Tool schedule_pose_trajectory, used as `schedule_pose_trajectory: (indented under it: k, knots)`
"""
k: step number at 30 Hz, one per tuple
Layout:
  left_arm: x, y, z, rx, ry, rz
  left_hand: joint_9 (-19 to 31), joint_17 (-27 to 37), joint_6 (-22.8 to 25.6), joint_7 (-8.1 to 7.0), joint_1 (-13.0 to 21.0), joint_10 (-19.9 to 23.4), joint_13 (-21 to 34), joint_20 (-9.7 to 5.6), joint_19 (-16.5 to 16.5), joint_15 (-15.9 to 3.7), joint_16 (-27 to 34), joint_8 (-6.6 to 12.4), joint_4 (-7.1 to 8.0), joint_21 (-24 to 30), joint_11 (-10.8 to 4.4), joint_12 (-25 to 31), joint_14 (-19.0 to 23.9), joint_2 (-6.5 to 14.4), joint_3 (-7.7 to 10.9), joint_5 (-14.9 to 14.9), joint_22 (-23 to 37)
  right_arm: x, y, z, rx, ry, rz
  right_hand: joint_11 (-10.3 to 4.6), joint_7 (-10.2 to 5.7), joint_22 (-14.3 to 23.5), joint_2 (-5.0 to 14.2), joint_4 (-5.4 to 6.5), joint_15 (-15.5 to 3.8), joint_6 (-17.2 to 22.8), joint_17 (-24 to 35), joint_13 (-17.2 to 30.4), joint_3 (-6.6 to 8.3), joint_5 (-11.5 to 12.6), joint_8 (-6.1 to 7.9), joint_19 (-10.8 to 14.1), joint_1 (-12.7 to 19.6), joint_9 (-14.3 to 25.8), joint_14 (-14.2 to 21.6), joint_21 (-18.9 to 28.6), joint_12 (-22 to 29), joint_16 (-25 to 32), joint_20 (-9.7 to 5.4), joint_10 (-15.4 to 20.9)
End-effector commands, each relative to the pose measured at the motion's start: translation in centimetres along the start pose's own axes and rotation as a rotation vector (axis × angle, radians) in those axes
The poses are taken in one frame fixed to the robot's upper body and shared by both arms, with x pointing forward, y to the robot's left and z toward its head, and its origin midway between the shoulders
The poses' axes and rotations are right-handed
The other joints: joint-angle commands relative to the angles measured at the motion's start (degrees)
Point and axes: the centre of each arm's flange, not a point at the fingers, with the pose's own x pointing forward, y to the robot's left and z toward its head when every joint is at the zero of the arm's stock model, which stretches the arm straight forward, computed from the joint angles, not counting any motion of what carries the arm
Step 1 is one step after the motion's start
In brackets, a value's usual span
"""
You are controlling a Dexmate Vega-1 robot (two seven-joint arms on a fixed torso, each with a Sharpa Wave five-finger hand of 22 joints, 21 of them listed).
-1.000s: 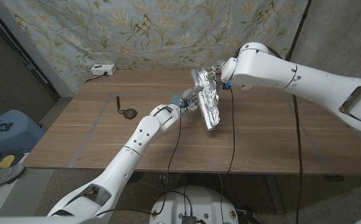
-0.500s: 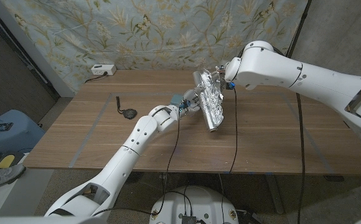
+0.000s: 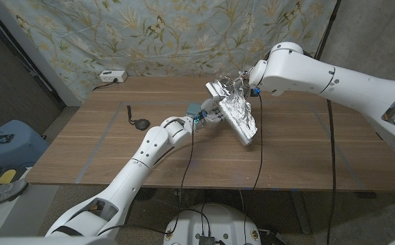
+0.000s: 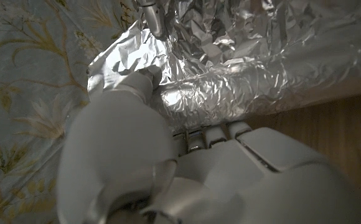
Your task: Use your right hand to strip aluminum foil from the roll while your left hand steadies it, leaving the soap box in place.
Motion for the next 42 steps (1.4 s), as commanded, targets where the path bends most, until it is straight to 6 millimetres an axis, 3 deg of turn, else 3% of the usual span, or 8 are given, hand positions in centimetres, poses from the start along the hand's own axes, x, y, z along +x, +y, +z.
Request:
schedule_pose_trajectory:
  k: [1, 7, 10, 16, 25, 42]
  knots:
    - [0.2, 0.4, -0.3, -0.079, 0.055, -0.059, -0.5, -0.1, -0.6, 0.19, -0.6, 0.6, -0.3, -0.34, 2.2, -0.27, 1.1, 0.28, -0.15, 0.8, 0.01, -0.5, 0.8, 0.3, -0.29, -0.5, 0.0, 0.1, -0.1, 0.1, -0.016, 0.010, 0.008, -0.03, 0.26, 0.1, 0.07, -0.12, -0.23, 0.6, 0.2, 0.3, 0.04, -0.1, 0.22, 0.4, 0.8, 0.3, 0.7, 0.7, 0.7, -0.1, -0.34, 0.5]
    - [0.2, 0.4, -0.5, -0.102, 0.063, -0.037, -1.3, -0.5, 0.8, 0.71, -0.5, 3.6, -0.5, -1.28, 4.4, -1.34, 2.2, 1.14, -0.65, 1.7, -0.47, 0.4, 2.8, 1.0, 0.09, -1.0, -0.1, -0.1, -0.2, 0.2, -0.025, 0.012, 0.008, -0.11, 0.11, 0.1, 0.04, 0.03, -0.19, 0.7, 0.4, 0.4, 0.02, -0.1, 0.11, 0.3, 1.1, 0.3, 0.7, 1.0, 0.8, -0.4, -0.38, 0.3]
    - [0.3, 0.4, -0.7, -0.120, 0.072, -0.024, -2.4, -1.1, 3.8, 0.58, -0.7, 8.4, -0.3, -2.45, 6.9, -4.05, 3.8, 2.02, -1.07, 2.9, -2.15, 2.3, 7.2, 1.7, 0.46, -1.5, -0.2, -0.3, -0.3, 0.2, -0.035, 0.012, 0.006, -0.10, 0.07, 0.1, 0.06, 0.13, -0.09, 0.6, 0.4, 0.3, -0.02, -0.1, 0.04, 0.2, 1.1, 0.3, 0.7, 1.1, 0.8, -0.5, -0.39, 0.3]
    - [0.9, 0.5, -1.8, -0.236, 0.110, -0.056, -3.2, -1.9, 8.0, -0.10, -1.2, 12.0, -0.1, -3.68, 9.2, -6.03, 4.7, 2.98, -1.22, 3.8, -3.65, 3.8, 10.9, 2.1, 1.01, -2.0, -0.3, -0.6, -0.6, 0.7, -0.070, 0.016, 0.007, -0.02, 0.01, 0.2, -0.02, 0.23, 0.03, 0.7, 0.7, 0.3, -0.13, -0.2, -0.05, 0.1, 1.3, 0.4, 0.9, 1.4, 0.8, -0.6, -0.36, 0.2]
    - [1.9, 1.7, -3.8, -0.422, 0.208, -0.071, -3.6, -2.1, 9.9, -0.43, -2.4, 12.9, 0.1, -4.39, 10.6, -6.73, 4.8, 3.17, -0.64, 4.3, -3.96, 4.3, 12.2, 2.7, 1.18, -2.3, -0.4, -0.2, -0.7, 1.2, -0.133, 0.051, 0.053, -0.18, 0.03, 0.2, 0.02, 0.40, -0.11, 0.6, 1.0, 0.2, -0.20, -0.2, -0.22, -0.1, 1.5, 0.5, 0.9, 1.7, 0.8, -1.0, -0.38, 0.3]
    - [2.0, 1.3, -3.3, -0.354, 0.204, -0.089, -4.0, -2.5, 10.5, -0.91, -3.1, 12.8, 0.2, -4.40, 10.5, -6.62, 4.4, 2.82, -0.75, 4.2, -4.25, 4.5, 12.3, 3.1, 1.76, -2.5, -0.5, 0.5, -1.0, 0.8, -0.132, 0.060, 0.079, -0.17, -0.06, 0.2, 0.00, 0.63, 0.01, 0.7, 1.4, 0.2, -0.42, -0.2, -0.51, -0.3, 1.8, 0.6, 1.1, 2.4, 0.9, -1.5, -0.42, 0.1]
